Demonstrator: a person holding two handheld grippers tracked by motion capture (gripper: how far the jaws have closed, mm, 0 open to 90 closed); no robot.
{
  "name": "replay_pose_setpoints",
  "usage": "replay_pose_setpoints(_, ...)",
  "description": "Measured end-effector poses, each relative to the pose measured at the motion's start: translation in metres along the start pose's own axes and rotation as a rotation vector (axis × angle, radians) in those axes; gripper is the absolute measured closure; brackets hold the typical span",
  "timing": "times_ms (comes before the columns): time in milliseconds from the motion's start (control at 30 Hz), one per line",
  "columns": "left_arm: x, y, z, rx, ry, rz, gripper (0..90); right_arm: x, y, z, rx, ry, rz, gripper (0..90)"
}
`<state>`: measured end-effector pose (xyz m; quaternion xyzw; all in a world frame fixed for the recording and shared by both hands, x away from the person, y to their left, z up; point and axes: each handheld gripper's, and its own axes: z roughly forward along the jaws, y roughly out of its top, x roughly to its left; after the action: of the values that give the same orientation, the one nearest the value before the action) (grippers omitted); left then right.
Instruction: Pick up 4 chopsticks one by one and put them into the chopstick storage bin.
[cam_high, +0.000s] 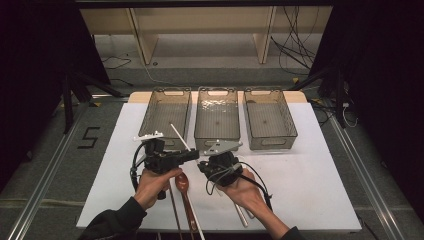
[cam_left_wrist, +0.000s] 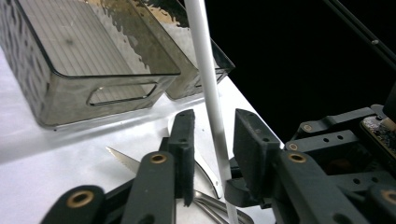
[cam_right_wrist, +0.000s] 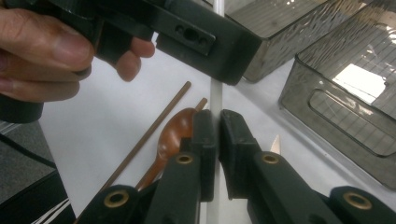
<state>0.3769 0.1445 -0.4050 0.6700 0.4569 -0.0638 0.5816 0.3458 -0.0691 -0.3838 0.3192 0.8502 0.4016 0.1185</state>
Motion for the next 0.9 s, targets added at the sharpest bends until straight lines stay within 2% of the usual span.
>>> replay_pose_setpoints(267, 0.0, 0.0, 0.002, 0.014, -0.037, -0.027, 82.4, 0.001, -0.001, 0.0, -0.011, -0.006, -0.008, 85.5)
replay_pose_setpoints(300, 0.0, 0.0, 0.002, 0.015, -0.05, -0.035, 83.3, 0.001, -0.001, 0.0, -0.011, -0.005, -0.009, 85.5)
replay_pose_setpoints(367, -0.001, 0.002, 0.001, 0.026, -0.047, -0.019, 83.8, 0.001, -0.001, 0.0, -0.019, -0.004, -0.008, 85.4)
replay_pose_setpoints(500, -0.001, 0.004, 0.001, 0.027, -0.058, -0.021, 84.3, 0.0, -0.001, -0.001, -0.027, 0.001, -0.003, 84.8)
replay_pose_setpoints(567, 0.0, 0.009, -0.003, 0.02, -0.031, 0.01, 84.4, -0.001, -0.001, -0.003, -0.022, 0.005, 0.008, 78.6)
replay_pose_setpoints(700, 0.004, 0.017, -0.009, 0.007, -0.019, 0.008, 84.5, -0.006, -0.005, -0.009, -0.003, 0.018, 0.023, 62.7)
replay_pose_setpoints(733, 0.006, 0.019, -0.011, 0.004, -0.006, 0.02, 84.5, -0.006, -0.005, -0.009, -0.003, 0.018, 0.023, 62.7)
replay_pose_setpoints(800, 0.013, 0.027, -0.017, -0.003, 0.026, 0.028, 84.5, -0.009, -0.008, -0.013, 0.016, 0.015, 0.024, 54.2)
replay_pose_setpoints(833, 0.013, 0.027, -0.017, -0.003, 0.026, 0.028, 84.5, -0.009, -0.008, -0.013, 0.016, 0.015, 0.024, 54.2)
replay_pose_setpoints(900, 0.018, 0.032, -0.02, -0.008, 0.036, 0.017, 84.5, -0.01, -0.012, -0.018, 0.016, 0.004, 0.033, 46.6)
